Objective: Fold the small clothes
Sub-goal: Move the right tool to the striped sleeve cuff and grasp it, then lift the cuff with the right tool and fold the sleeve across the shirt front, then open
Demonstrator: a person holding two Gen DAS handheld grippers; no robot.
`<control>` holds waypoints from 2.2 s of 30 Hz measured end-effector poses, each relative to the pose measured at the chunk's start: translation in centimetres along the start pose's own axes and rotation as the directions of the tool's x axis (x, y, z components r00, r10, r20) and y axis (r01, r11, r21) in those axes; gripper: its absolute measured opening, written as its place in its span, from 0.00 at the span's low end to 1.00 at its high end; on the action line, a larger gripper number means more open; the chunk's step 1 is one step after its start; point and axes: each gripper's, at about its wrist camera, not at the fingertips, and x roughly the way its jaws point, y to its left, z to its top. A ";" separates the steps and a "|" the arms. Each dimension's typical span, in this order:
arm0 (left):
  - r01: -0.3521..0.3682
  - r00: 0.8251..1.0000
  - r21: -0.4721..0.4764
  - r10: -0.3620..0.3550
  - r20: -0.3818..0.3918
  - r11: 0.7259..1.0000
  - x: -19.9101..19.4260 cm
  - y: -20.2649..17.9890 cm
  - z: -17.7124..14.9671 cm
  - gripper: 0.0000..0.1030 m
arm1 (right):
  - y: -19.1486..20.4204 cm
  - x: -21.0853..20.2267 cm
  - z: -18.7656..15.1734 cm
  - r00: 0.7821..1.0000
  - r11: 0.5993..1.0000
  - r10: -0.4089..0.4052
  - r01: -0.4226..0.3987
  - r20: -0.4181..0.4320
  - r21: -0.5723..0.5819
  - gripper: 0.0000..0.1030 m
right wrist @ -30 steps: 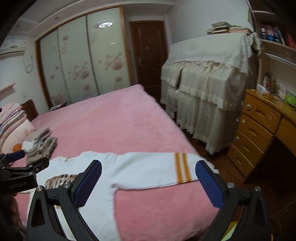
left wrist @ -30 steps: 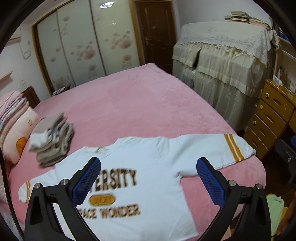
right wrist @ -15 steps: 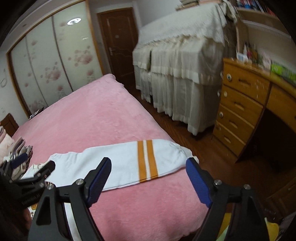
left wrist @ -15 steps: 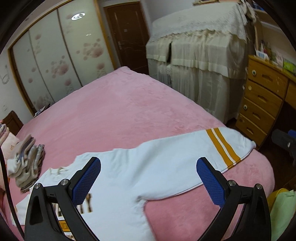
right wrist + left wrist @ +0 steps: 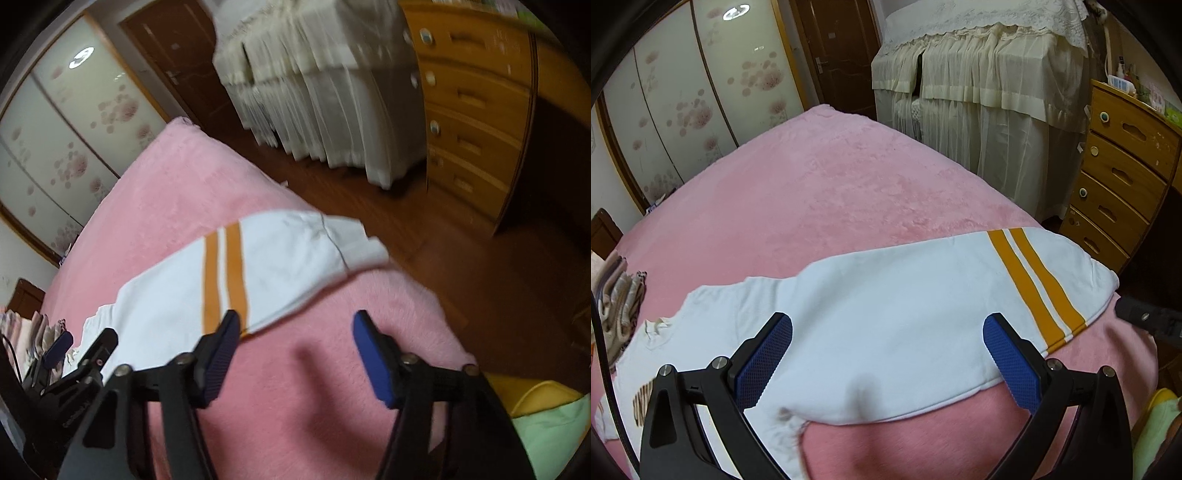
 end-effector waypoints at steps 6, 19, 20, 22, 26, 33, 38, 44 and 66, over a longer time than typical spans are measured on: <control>-0.018 1.000 -0.002 0.018 -0.010 1.000 1.2 -0.8 0.3 1.00 | -1.1 3.0 1.2 0.999 0.997 0.025 -0.023 -0.034 0.067 0.48; -0.036 0.998 -0.079 0.033 -0.045 0.996 -0.5 3.8 -1.1 1.00 | 1.1 3.1 2.7 0.997 0.999 0.000 -0.003 0.084 0.041 0.09; -0.038 0.998 -0.095 0.033 -0.050 0.995 -0.9 4.7 -1.3 1.00 | 2.0 2.2 2.6 0.993 1.000 0.014 -0.016 0.113 0.016 0.09; -0.045 0.998 -0.124 0.039 -0.055 0.991 -1.8 6.6 -1.8 1.00 | 3.9 0.6 2.5 0.987 0.999 0.046 -0.042 0.151 -0.030 0.09; -0.084 0.996 -0.184 0.075 -0.056 0.979 -4.2 11.6 -3.1 1.00 | 10.3 -3.0 1.9 0.967 0.977 0.131 -0.089 0.218 -0.192 0.09; -0.167 0.985 -0.349 0.141 -0.100 0.922 -7.5 22.3 -7.3 1.00 | 23.1 -5.4 -2.7 0.945 0.870 0.288 -0.188 0.158 -0.456 0.09; -0.220 0.974 -0.464 0.164 -0.158 0.858 -8.1 29.7 -12.1 1.00 | 31.0 -1.7 -9.2 0.954 0.770 0.299 -0.222 0.031 -0.598 0.09; -0.251 0.961 -0.529 0.143 -0.237 0.811 -7.1 34.0 -16.9 0.99 | 36.3 5.3 -17.4 0.972 0.666 0.184 -0.231 -0.143 -0.709 0.14; 0.189 0.945 -0.694 -0.321 -0.064 0.695 -2.6 31.9 -17.8 0.84 | 28.0 0.4 -18.2 0.974 0.775 0.166 -0.227 -0.157 -0.590 0.33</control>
